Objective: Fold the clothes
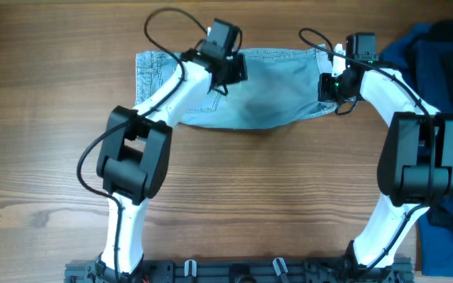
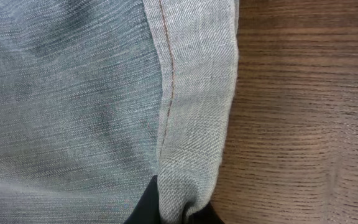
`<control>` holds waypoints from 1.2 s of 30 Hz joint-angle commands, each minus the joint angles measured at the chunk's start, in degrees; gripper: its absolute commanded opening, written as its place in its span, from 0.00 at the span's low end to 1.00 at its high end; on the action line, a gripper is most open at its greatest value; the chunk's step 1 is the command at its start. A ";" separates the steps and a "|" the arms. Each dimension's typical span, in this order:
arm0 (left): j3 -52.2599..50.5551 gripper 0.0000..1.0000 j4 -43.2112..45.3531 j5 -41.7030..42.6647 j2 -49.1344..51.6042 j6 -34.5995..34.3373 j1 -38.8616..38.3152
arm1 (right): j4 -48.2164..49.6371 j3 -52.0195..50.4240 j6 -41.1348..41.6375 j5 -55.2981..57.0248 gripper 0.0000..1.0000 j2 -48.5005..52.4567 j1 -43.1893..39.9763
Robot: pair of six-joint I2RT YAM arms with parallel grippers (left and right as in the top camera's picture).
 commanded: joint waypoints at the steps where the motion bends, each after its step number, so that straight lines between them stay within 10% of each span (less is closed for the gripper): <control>1: 1.22 0.04 1.25 0.07 -0.76 -0.52 0.50 | -0.07 -0.81 -0.13 1.42 0.05 -1.75 -0.13; 36: 4.35 0.07 13.07 -7.43 11.34 -0.52 0.72 | -0.02 -0.81 0.02 1.16 0.04 -1.75 -0.13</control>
